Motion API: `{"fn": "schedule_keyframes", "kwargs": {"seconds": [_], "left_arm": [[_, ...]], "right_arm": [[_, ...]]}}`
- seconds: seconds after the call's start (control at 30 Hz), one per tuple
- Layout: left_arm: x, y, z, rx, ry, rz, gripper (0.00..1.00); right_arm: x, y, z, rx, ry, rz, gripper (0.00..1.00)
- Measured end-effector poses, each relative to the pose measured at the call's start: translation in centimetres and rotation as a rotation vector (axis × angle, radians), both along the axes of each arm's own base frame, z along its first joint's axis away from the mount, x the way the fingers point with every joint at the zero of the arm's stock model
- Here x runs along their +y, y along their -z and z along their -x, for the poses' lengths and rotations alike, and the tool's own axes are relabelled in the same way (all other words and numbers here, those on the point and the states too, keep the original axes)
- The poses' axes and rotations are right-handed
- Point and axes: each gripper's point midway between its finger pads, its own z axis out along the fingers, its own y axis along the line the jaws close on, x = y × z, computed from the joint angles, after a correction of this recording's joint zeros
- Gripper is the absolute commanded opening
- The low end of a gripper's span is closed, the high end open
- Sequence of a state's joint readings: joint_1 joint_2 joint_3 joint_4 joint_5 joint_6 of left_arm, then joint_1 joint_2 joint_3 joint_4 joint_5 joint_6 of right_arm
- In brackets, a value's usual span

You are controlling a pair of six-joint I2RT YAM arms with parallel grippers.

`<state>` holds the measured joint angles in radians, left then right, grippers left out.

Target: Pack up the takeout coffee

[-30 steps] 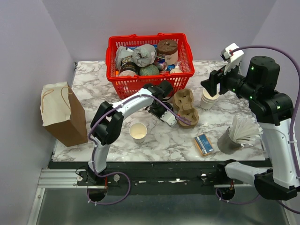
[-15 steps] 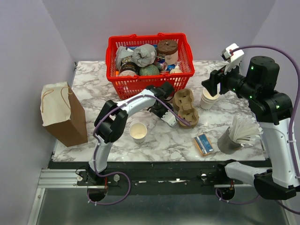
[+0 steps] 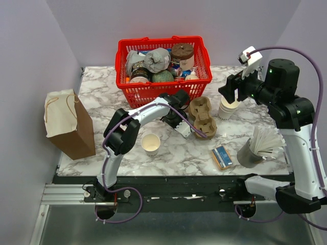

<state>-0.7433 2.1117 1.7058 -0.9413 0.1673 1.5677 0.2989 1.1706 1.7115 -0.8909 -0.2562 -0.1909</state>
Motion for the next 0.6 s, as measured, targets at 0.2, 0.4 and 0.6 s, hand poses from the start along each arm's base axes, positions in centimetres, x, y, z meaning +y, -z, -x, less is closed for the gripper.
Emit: {"fn": "schedule_keyframes", "kwargs": {"seconds": [0.2,0.4,0.6], "left_arm": [[-0.2,-0.3,-0.3,-0.007,0.001,0.004,0.1],[-0.6,-1.3,-0.8,-0.018,0.0,0.015,0.04],[-0.8,-1.7,-1.0,-0.015,-0.007,0.016,0.0]], "right_arm": [[-0.1,0.1,-0.2,0.005,0.004,0.001,0.72],[0.0,0.4,-0.5,0.014,0.006,0.004,0.72],[0.1,0.5,-0.9,0.02,0.006,0.006,0.72]]}}
